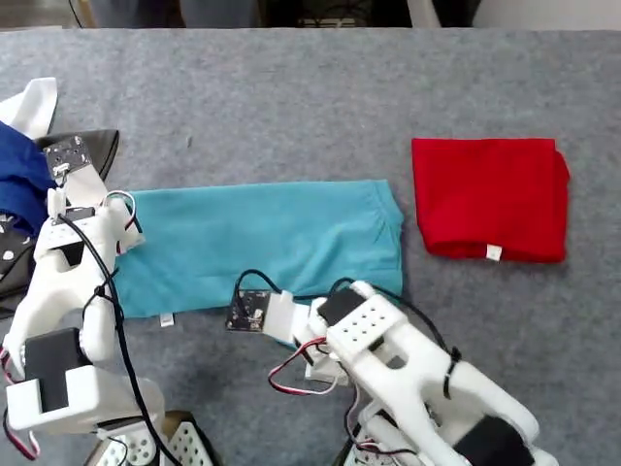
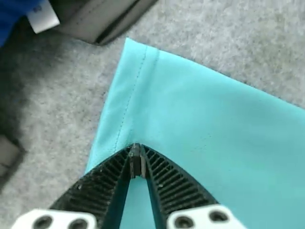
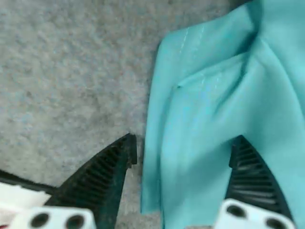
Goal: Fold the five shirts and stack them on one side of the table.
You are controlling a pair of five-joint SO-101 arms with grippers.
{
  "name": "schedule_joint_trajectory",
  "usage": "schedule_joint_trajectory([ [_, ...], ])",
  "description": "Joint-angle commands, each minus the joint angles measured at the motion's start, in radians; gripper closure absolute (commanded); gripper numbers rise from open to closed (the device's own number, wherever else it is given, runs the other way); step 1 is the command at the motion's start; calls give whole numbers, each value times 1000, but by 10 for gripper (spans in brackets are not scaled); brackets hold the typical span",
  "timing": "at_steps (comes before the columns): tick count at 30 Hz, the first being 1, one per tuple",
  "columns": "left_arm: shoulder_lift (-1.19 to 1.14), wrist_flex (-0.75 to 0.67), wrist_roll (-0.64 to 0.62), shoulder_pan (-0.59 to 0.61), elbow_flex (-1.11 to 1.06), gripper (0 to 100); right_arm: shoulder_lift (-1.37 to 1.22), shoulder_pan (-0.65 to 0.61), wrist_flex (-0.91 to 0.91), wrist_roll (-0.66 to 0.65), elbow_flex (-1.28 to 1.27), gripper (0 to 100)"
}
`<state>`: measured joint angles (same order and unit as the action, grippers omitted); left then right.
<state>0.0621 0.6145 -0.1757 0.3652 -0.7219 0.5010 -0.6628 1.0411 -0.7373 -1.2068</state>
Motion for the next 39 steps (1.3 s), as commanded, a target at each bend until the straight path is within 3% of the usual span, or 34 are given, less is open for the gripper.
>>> schedule_joint_trajectory([
  [1,6,-14,-8,12,4,971,-38,5,-35,11,10,677],
  [4,5,-14,-8,12,4,971,-39,44,-43,11,10,696],
  [12,5,-14,-8,10,4,971,-39,169,-54,11,58,984],
  [19,5,-14,-6,10,4,971,-44,175,103,5,295,985],
  [24,5,-14,-5,10,4,971,-45,215,209,-94,476,985],
  [30,5,-12,-5,8,4,971,-81,318,207,-276,575,984],
  [39,5,-12,-6,8,4,971,-409,316,176,-293,819,983],
])
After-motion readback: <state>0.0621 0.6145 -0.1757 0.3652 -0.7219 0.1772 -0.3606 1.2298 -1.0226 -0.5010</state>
